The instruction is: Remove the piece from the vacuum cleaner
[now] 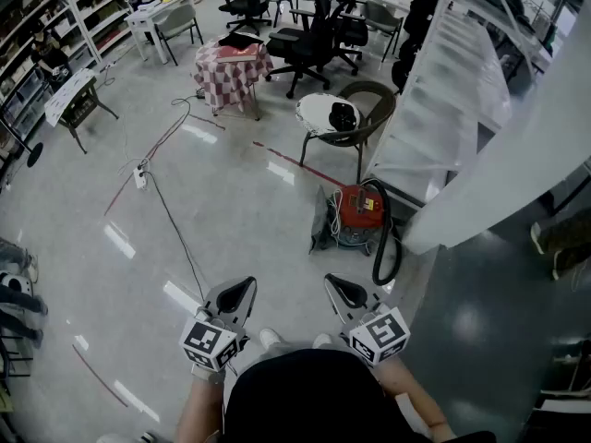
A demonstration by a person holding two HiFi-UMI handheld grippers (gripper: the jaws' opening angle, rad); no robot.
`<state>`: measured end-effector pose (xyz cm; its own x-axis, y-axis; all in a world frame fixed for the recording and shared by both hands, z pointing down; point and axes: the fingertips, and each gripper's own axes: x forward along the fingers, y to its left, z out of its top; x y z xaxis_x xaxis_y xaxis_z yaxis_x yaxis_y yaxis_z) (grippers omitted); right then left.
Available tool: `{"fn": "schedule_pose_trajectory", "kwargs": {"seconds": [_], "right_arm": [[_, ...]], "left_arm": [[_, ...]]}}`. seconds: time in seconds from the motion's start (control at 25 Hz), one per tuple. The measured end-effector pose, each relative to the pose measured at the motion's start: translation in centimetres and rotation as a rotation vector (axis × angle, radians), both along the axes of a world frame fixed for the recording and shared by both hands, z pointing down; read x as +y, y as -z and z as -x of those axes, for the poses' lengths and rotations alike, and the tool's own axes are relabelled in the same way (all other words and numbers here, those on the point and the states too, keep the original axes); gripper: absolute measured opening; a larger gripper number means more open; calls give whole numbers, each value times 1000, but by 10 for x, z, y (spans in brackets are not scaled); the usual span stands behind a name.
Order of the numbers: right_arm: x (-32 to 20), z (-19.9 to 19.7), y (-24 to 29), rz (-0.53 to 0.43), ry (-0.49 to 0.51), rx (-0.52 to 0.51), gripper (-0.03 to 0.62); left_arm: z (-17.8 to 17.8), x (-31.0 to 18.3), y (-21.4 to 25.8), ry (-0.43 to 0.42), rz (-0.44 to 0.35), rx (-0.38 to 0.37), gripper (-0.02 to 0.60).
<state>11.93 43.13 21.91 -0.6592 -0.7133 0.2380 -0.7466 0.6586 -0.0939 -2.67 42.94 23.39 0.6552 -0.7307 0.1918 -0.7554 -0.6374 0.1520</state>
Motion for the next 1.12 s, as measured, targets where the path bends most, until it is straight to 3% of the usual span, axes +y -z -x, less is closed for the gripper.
{"fn": "schedule_pose_trajectory", "kwargs": {"seconds": [0.28,0.56,0.92,1.12], "right_arm": [[4,71,1,-9,51,62,26],[-4,108,3,18,14,56,28],[-14,135,-12,46,58,98,28],[-62,137,-21,46,70,73,28]], "left_arm": [[63,4,-7,12,17,4,17],[110,2,-8,-7,13,3,17],[137,-10,-23,12,41,8,17],[138,-50,-35,32,68,-13,17]]}}
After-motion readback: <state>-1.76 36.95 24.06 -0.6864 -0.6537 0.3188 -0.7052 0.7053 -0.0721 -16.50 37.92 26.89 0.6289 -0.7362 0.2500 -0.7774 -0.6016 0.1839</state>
